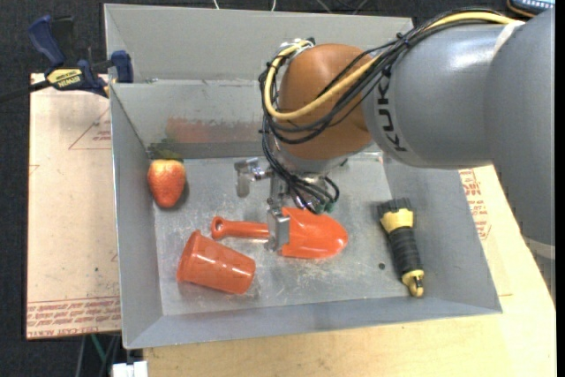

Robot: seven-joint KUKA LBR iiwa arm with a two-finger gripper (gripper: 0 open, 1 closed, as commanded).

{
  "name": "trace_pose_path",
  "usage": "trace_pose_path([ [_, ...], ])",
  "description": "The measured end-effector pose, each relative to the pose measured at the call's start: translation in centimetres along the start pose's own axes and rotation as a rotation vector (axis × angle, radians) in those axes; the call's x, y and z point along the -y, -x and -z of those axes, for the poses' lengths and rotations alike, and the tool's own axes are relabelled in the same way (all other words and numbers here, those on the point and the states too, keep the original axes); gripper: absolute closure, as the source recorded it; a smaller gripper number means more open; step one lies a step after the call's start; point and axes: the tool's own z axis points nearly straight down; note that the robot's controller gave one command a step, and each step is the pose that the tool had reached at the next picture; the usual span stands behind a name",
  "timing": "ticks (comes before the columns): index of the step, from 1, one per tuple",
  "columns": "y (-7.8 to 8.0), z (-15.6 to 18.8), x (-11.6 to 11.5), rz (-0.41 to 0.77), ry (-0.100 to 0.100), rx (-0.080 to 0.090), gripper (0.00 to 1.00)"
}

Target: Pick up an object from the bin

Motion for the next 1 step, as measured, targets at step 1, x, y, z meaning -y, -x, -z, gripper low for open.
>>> trace_pose_path([
  [1, -0.87, -6.29, 1.2, -0.156, -0.003, -0.026, 0.0],
])
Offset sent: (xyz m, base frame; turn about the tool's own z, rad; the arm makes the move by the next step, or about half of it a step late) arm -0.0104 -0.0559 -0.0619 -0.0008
